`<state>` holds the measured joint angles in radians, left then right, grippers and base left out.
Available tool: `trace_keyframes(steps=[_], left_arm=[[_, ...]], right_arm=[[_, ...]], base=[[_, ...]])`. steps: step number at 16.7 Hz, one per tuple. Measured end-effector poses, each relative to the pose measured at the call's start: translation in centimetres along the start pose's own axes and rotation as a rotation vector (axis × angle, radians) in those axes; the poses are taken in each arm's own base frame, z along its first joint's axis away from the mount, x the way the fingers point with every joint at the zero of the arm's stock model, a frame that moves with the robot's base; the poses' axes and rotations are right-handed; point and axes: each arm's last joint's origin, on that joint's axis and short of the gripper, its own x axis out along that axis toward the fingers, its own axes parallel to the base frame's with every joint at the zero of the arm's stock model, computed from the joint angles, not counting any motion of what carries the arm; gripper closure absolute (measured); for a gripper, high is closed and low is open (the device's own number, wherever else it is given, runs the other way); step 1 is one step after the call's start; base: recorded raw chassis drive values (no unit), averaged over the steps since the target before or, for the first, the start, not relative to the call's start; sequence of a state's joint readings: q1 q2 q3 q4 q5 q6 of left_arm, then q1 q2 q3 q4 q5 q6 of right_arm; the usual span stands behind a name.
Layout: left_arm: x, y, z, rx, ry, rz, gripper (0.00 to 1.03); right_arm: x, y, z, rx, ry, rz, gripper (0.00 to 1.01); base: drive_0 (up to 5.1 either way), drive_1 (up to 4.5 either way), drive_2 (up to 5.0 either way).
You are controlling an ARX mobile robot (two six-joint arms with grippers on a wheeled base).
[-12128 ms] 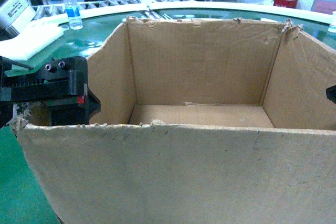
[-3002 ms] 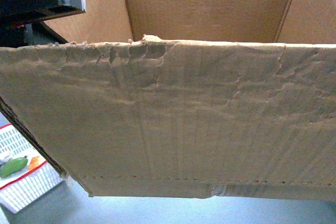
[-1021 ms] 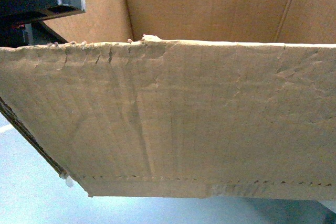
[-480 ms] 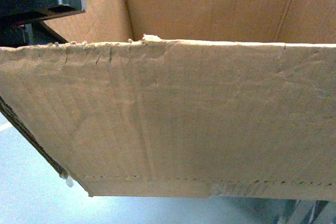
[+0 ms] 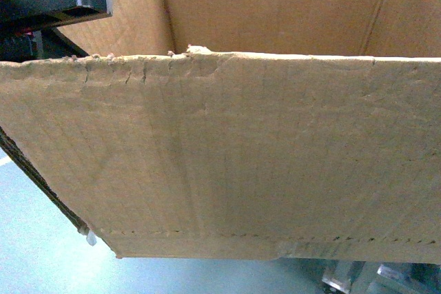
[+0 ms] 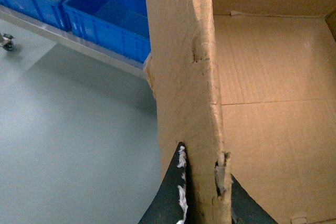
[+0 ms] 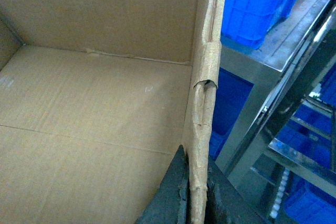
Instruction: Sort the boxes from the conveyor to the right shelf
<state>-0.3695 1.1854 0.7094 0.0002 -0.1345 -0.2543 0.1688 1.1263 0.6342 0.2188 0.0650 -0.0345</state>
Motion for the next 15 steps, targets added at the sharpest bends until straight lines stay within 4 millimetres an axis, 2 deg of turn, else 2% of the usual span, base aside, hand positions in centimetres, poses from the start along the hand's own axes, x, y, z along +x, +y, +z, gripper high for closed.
trace_keyframes(steps=[15], left_arm=[[0.0, 0.0, 0.0, 0.0, 0.0, 0.0, 0.99]], right_arm=[[0.0, 0.0, 0.0, 0.0, 0.0, 0.0, 0.98]], base=[[-1.7, -1.66, -1.7]])
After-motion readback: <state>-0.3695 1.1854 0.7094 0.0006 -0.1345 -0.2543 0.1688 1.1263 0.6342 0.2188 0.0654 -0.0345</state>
